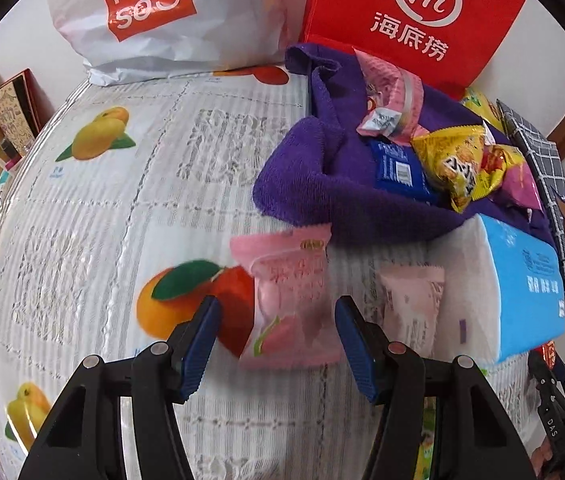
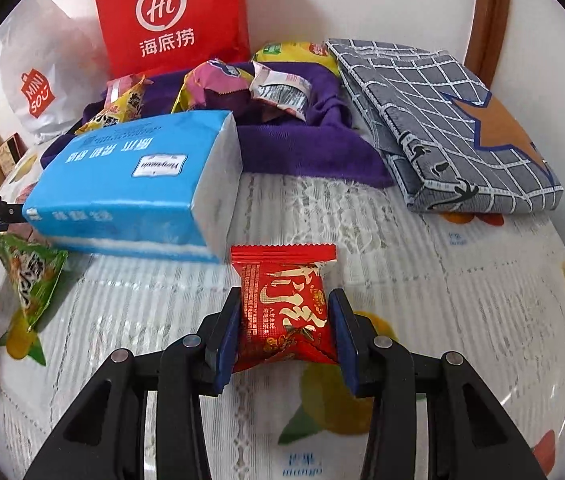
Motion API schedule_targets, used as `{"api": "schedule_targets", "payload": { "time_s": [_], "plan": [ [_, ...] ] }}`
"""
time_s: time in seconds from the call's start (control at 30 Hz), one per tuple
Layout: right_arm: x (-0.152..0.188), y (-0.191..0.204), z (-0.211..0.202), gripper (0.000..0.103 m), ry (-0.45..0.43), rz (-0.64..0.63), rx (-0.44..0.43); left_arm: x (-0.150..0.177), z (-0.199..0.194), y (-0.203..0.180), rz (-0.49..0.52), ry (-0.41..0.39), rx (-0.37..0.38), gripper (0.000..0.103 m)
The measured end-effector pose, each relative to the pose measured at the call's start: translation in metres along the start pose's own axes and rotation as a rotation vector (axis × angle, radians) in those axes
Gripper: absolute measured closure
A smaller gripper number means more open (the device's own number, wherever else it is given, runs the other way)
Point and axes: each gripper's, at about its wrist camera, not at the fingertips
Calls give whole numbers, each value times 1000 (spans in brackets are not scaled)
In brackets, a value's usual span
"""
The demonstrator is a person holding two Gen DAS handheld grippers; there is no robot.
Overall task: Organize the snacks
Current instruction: 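Grasp the pink pastry packet with the left gripper while the right holds the red packet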
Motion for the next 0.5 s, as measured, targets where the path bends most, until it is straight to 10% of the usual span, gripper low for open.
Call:
{"api": "schedule_targets", "payload": {
  "time_s": [0.23,0.5],
  "plan": [
    [-7,0,8,60,-19,-5,-1,-5,10,-11,51,-32,-43,48],
    [-9,-1,10,60,-21,-9,-11,-4,10,-19,101,-44,-64,71]
  ]
}}
Point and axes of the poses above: each gripper's, at about its wrist camera, not at the fingertips, and z roughly the way its jaws point, y to its left, x to its underside, and after that the axes turned 6 degrees about x, right-handed
